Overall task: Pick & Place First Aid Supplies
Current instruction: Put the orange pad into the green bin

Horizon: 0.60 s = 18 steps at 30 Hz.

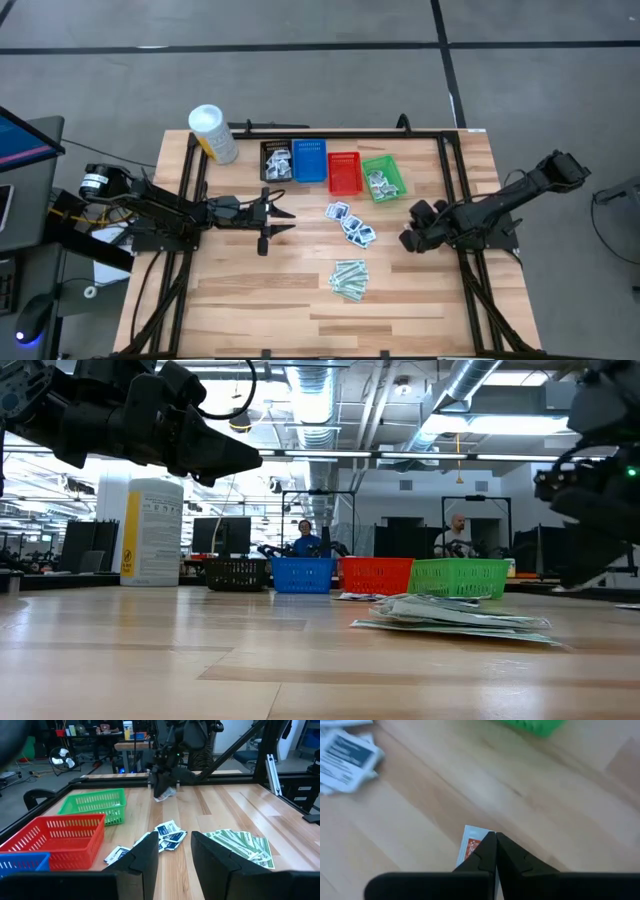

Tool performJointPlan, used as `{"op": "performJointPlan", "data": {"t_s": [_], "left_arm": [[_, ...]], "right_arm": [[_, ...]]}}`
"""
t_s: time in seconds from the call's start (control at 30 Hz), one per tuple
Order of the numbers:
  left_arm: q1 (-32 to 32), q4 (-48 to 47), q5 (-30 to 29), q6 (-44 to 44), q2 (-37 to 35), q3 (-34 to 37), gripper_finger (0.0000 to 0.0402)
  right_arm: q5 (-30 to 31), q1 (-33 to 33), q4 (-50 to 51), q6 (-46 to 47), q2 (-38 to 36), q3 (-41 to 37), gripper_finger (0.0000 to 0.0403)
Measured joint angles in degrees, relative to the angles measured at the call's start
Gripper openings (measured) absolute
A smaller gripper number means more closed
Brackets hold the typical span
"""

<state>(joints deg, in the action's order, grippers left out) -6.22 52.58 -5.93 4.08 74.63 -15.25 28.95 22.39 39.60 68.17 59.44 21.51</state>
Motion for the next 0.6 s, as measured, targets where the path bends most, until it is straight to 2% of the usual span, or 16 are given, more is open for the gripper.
{"op": "performJointPlan", "data": {"t_s": [0.23, 0.6], "left_arm": [[-0.02, 0.04, 0.00, 0.00, 0.02, 0.00, 0.0116], [-0.02, 0.22, 0.00, 0.00, 0.01, 0.00, 0.0116]], "right_arm": [[4.01, -0.07, 0.21, -3.36, -0.04, 2.73, 0.0001], [4.63, -5.61, 0.25, -12.71, -0.09, 6.49, 0.0000]]}}
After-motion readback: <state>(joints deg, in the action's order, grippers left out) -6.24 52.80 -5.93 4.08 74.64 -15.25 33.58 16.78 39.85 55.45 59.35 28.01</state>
